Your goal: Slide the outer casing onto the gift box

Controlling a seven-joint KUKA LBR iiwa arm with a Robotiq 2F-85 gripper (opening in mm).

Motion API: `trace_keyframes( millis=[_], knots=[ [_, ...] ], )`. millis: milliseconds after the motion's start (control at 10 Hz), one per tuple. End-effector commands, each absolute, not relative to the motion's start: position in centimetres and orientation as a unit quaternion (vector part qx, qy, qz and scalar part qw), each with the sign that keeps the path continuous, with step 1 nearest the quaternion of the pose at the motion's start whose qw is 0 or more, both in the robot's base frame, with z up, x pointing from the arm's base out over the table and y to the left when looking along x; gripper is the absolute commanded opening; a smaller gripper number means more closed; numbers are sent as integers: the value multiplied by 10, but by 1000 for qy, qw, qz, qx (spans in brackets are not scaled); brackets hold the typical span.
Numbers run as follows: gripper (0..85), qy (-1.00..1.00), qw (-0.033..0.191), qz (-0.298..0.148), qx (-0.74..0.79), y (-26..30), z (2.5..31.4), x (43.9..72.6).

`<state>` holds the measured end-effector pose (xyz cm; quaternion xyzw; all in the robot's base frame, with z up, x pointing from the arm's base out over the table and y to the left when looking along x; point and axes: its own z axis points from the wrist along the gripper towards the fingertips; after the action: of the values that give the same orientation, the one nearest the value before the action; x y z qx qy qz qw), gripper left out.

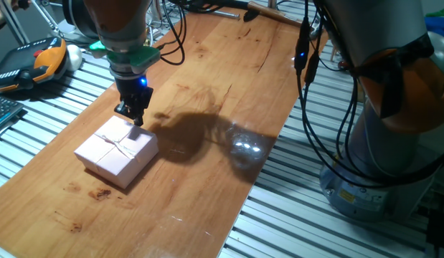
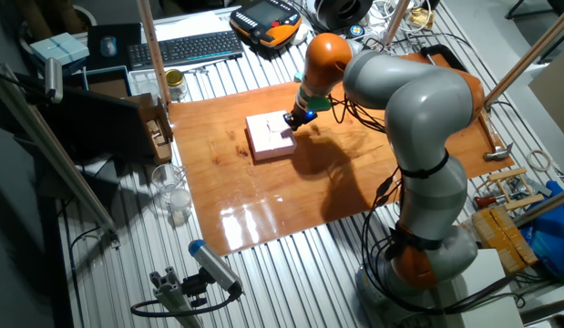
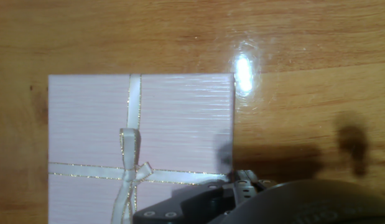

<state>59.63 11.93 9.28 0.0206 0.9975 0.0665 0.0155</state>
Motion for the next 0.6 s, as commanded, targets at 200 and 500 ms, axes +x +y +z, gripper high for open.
trace_keyframes(
  millis=[200,500],
  knots=[
    [0,997,11,68,19,115,99,599],
    [0,998,9,65,15,105,106,598]
  ],
)
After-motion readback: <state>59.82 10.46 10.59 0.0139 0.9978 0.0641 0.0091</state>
